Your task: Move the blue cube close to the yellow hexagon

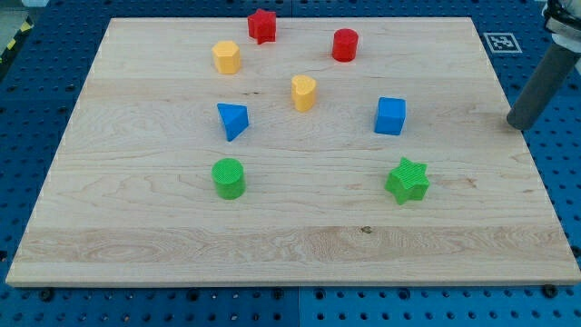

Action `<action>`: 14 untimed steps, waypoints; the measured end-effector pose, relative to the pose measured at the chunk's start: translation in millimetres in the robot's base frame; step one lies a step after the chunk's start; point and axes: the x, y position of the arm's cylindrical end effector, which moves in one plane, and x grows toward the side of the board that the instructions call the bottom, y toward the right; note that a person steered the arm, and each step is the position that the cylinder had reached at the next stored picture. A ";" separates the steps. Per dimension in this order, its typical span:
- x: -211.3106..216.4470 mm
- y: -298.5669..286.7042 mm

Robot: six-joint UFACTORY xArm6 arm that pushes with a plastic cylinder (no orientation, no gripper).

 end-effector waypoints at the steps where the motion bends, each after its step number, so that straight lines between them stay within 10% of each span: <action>1: 4.4 -0.2; 6: 41.7 -140.6; 14: -16.4 -144.5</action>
